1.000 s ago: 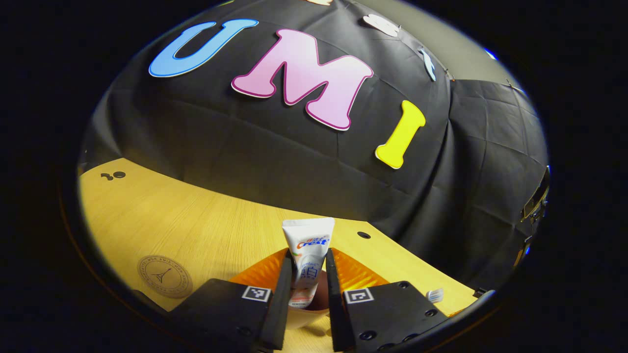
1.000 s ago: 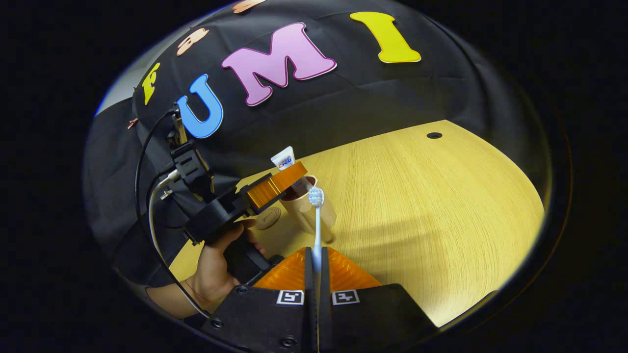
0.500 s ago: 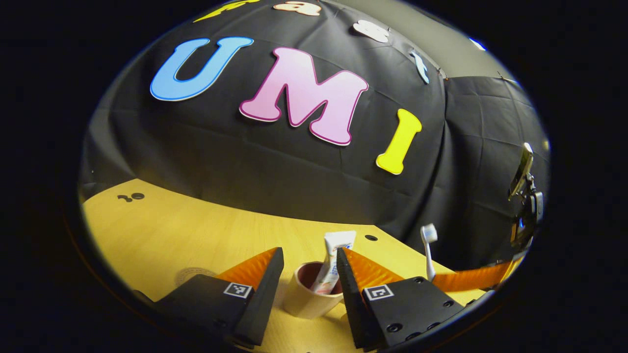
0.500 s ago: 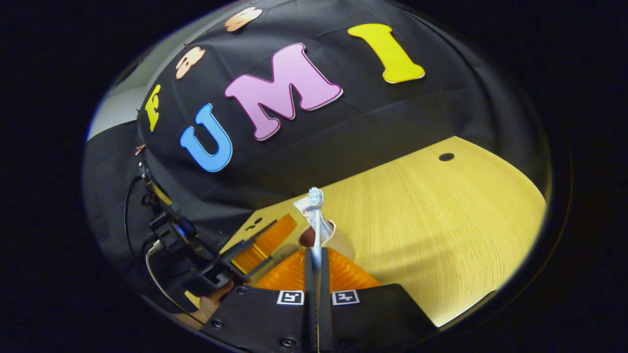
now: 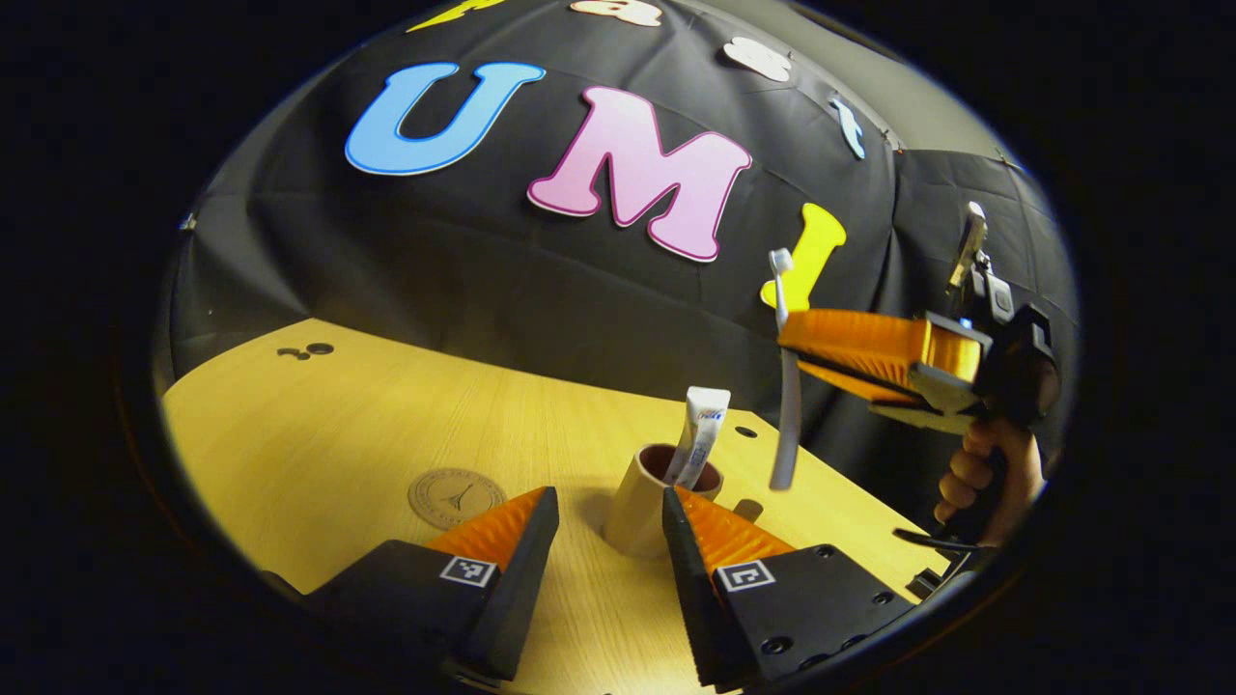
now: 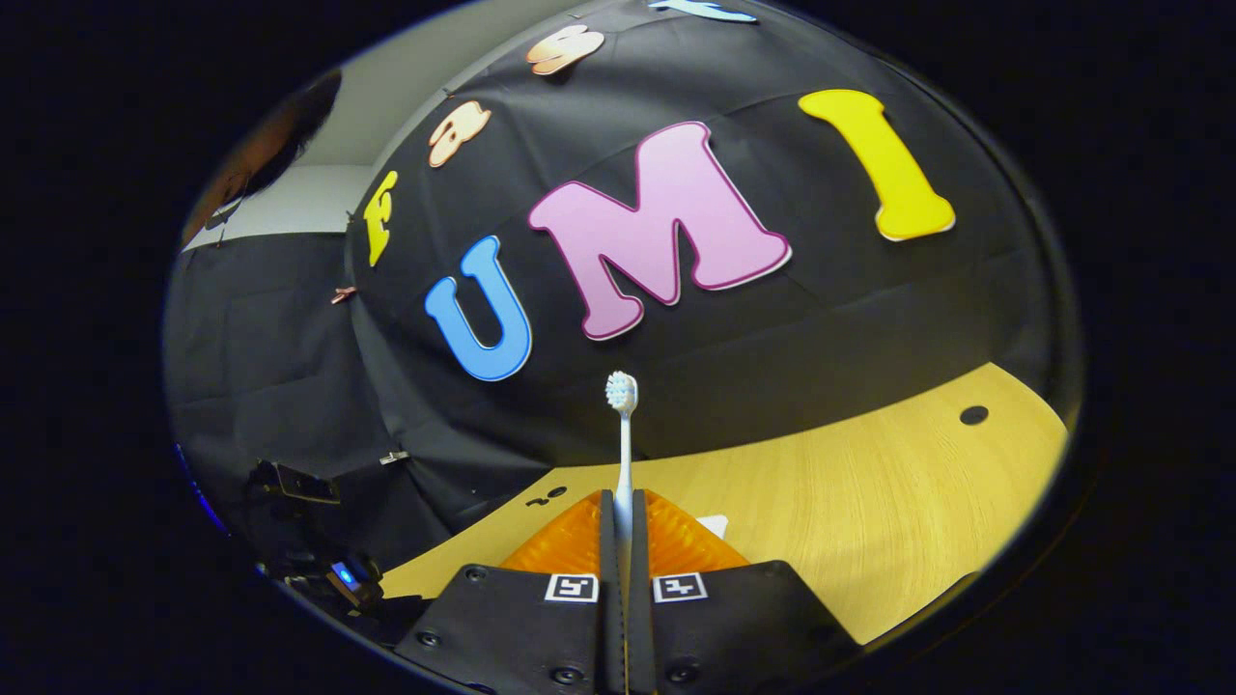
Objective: Put the toothbrush and toothpaste on the desktop into the cup, then pick up the cup and place it on the coaster on the desktop.
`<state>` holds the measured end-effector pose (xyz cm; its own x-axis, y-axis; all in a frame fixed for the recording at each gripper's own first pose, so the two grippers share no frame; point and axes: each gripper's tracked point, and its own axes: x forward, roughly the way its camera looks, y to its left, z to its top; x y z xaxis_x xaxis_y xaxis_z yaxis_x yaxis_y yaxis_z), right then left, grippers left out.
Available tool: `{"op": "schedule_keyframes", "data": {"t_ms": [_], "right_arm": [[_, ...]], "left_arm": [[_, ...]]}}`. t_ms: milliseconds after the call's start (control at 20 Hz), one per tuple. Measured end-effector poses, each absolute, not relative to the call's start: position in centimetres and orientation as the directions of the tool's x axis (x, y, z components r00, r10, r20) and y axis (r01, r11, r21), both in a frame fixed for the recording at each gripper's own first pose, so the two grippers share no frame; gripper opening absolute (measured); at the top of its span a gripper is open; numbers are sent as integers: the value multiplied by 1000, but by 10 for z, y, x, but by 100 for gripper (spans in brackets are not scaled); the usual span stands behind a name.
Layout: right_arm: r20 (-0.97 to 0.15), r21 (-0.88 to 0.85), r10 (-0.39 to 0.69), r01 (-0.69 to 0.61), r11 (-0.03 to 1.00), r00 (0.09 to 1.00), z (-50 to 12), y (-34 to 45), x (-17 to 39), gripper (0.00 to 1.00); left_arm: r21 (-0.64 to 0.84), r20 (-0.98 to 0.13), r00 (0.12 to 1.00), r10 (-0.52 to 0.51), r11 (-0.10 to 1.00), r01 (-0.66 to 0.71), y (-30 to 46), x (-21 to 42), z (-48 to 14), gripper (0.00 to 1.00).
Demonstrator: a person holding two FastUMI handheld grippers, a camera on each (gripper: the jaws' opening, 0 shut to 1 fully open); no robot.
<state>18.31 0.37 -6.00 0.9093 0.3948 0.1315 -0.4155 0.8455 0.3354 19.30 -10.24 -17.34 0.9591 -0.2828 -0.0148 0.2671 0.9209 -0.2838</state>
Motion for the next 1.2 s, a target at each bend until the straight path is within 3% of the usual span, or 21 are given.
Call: {"op": "schedule_keyframes", "data": {"t_ms": [250,550,1200], "right_arm": [[116,248,443,-458,854,889,-70,22,211,6],[55,126,480,-483,866,875,-98,42,231,6],[32,28,433,-434,900,901,-107,32,245,6]], "left_arm": [[-367,-30,967,-255,902,226,-96,175,-188,68],[-368,-45,977,-209,912,178,-74,163,-198,69],[-353,-57,981,-183,923,152,-64,166,-204,69]]}}
